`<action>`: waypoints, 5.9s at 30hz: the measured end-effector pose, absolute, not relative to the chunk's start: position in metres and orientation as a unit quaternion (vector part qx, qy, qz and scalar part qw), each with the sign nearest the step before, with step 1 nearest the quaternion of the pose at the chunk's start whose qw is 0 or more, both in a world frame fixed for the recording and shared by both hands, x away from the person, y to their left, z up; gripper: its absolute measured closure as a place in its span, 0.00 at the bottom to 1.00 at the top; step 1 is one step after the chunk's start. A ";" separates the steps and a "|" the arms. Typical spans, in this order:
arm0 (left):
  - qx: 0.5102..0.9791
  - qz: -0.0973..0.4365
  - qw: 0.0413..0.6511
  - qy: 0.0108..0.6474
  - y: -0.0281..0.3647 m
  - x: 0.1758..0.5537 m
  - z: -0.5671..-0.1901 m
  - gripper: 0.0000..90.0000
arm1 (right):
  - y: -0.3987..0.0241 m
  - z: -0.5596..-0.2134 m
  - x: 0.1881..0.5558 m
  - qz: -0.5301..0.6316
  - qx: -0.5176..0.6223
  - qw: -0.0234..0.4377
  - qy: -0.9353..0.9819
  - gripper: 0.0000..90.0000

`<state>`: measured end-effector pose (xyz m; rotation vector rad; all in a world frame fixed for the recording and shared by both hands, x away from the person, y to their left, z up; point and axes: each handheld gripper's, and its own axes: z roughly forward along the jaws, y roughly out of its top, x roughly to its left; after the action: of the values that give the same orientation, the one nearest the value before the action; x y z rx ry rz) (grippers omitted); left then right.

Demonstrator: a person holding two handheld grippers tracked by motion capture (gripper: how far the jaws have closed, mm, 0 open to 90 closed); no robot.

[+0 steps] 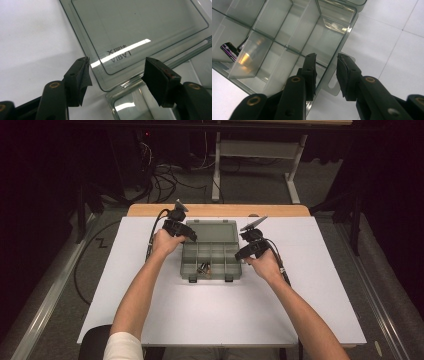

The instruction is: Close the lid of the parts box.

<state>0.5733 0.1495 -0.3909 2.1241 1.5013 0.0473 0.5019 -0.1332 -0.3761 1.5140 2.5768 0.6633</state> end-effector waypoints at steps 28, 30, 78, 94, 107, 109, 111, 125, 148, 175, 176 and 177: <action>0.748 -0.046 0.304 0.588 0.159 0.586 -0.413 0.42 | -0.132 -0.376 0.501 0.215 0.495 0.044 0.841 0.79; 0.744 -0.050 0.297 0.596 0.157 0.584 -0.411 0.43 | -0.132 -0.376 0.501 0.216 0.495 0.044 0.840 0.79; 0.793 0.079 0.299 0.526 0.150 0.547 -0.366 0.57 | -0.132 -0.376 0.501 0.214 0.495 0.045 0.841 0.80; 0.793 0.093 0.316 0.513 0.155 0.537 -0.367 0.62 | -0.133 -0.376 0.501 0.216 0.495 0.044 0.840 0.79; 0.800 0.092 0.313 0.505 0.157 0.528 -0.365 0.64 | -0.133 -0.376 0.501 0.217 0.494 0.044 0.841 0.79; 0.800 0.093 0.313 0.502 0.157 0.526 -0.365 0.64 | -0.133 -0.376 0.501 0.217 0.492 0.045 0.842 0.79; 0.802 0.093 0.313 0.500 0.158 0.525 -0.365 0.65 | -0.133 -0.376 0.501 0.216 0.491 0.046 0.843 0.80; 0.803 0.096 0.315 0.496 0.159 0.521 -0.366 0.66 | -0.135 -0.377 0.500 0.226 0.482 0.043 0.846 0.77; 0.819 0.100 0.298 0.480 0.159 0.515 -0.364 0.66 | -0.155 -0.322 0.498 0.291 0.468 0.103 0.828 1.00; 0.830 0.087 0.289 0.469 0.166 0.498 -0.365 0.69 | -0.151 -0.319 0.496 0.295 0.455 0.115 0.832 1.00; 0.831 0.087 0.285 0.469 0.167 0.497 -0.365 0.70 | -0.151 -0.319 0.495 0.295 0.455 0.114 0.833 1.00; 0.832 0.086 0.283 0.469 0.169 0.496 -0.365 0.72 | -0.151 -0.319 0.495 0.295 0.455 0.114 0.833 1.00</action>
<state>0.4962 0.1687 -0.3652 2.2271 1.2567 0.2293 0.4950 -0.1514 -0.3191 1.3330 2.4422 0.8640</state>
